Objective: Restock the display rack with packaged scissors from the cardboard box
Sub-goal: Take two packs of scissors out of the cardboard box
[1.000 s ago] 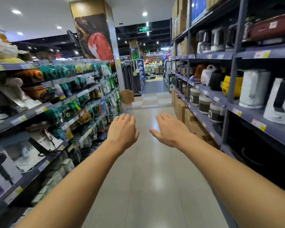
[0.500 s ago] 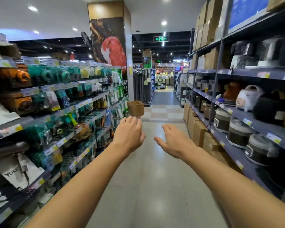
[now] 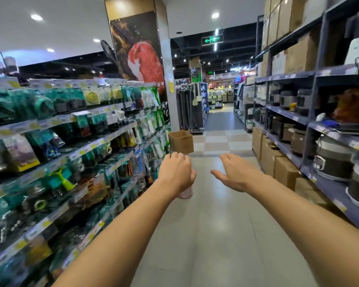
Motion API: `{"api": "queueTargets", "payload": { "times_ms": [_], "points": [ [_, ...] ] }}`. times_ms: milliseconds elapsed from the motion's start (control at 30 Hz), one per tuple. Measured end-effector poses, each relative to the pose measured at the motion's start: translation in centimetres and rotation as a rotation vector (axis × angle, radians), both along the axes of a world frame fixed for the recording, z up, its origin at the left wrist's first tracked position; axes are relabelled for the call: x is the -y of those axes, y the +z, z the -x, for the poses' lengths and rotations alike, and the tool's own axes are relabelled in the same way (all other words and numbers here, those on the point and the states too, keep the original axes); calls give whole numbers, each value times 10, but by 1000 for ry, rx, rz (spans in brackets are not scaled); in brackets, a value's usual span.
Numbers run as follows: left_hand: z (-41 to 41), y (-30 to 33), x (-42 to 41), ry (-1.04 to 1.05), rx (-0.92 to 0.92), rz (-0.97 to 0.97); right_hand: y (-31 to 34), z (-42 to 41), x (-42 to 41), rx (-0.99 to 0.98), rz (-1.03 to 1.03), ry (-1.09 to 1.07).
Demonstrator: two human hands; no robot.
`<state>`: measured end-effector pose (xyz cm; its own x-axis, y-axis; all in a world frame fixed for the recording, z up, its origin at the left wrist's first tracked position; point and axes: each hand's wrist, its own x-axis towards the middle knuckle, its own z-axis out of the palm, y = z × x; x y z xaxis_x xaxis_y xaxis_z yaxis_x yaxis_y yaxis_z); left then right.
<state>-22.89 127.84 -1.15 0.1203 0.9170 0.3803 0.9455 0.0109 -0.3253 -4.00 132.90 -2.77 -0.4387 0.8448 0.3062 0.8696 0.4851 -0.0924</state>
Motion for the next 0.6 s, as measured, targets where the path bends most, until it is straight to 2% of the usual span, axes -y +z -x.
{"api": "queueTargets", "payload": {
  "times_ms": [100,267,433,600],
  "points": [
    [5,11,-90,10,-37,24,8,2,-100,-2,26,-19],
    [24,8,-216,45,41,75,11,23,-236,-39,56,-15],
    [53,-7,-332,65,70,69,-9,56,-357,-37,39,31],
    [78,-39,-466,104,47,129,-36,85,-482,49,1,78]
  ]
}}
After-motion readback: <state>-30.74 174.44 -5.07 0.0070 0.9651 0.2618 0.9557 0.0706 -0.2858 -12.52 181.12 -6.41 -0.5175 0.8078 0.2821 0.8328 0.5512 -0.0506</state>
